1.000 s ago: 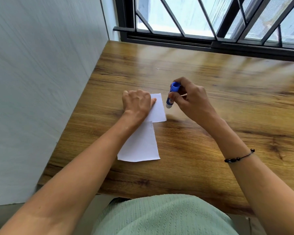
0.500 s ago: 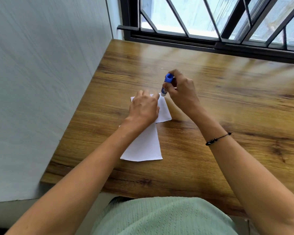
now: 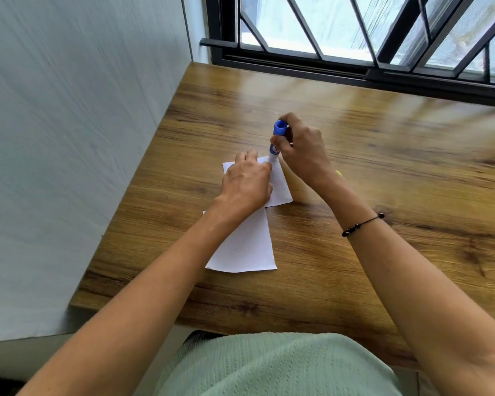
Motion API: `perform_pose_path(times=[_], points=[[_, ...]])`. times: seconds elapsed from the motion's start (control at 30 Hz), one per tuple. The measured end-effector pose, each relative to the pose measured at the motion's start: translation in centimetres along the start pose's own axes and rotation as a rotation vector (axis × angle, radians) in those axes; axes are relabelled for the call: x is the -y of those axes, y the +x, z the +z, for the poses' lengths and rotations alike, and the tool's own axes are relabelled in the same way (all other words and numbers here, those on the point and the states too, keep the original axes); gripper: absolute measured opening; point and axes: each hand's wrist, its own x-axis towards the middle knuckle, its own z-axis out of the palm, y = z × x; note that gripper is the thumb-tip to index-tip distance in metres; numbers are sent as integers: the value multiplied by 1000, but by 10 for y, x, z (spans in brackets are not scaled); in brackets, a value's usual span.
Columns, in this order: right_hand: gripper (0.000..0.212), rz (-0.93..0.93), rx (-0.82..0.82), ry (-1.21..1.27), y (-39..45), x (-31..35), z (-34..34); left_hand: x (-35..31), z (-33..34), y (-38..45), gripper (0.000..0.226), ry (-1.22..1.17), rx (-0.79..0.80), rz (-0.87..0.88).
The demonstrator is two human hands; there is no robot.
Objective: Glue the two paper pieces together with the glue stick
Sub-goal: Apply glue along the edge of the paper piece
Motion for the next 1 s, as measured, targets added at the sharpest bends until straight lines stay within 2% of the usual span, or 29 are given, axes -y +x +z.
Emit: perform_pose_path(times=[0.37,1.0], points=[[24,11,40,-2,-12,-3,-7,-1,0,2,32,3,12,-16],[23,10,119,19,-50,3,-24,-2,4,2,40,18,1,-16]])
